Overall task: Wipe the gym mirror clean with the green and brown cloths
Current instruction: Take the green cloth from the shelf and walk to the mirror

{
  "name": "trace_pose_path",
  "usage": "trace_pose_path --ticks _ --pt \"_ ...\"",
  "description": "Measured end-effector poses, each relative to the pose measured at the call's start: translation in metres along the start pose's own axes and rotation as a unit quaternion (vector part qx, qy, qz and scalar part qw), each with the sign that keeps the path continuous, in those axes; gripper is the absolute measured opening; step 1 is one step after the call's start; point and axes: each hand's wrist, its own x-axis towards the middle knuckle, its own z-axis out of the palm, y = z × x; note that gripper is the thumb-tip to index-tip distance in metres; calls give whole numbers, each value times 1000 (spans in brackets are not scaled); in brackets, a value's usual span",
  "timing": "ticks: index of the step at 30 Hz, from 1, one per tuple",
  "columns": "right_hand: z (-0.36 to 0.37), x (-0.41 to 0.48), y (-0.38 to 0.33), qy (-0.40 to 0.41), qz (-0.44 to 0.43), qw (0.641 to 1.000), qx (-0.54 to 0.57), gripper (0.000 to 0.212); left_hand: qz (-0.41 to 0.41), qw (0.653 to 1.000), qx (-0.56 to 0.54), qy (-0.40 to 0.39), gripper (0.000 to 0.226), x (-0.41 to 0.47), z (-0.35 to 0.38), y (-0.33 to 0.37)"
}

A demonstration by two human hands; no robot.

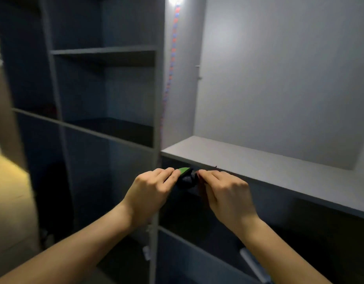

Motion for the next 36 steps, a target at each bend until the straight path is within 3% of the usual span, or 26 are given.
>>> trace_pose_path --ticks 6,15,21,26,36 --pt "39 32 -167 53 -171 973 143 27 -89 981 135 -107 40 -146 -143 -47" --pt "55 28 -510 54 -378 867 320 29 -245 897 292 -225 38 -402 -414 -57" --pt "23 -2 -746 44 -419 797 433 31 -306 842 366 -253 32 -545 -584 -44" --pt "0 -22 -903 41 -450 740 498 28 -374 796 395 -267 31 -629 -694 -35" --pt "8 -18 -1156 32 -530 619 578 44 -469 701 467 -265 31 -766 -829 -72"
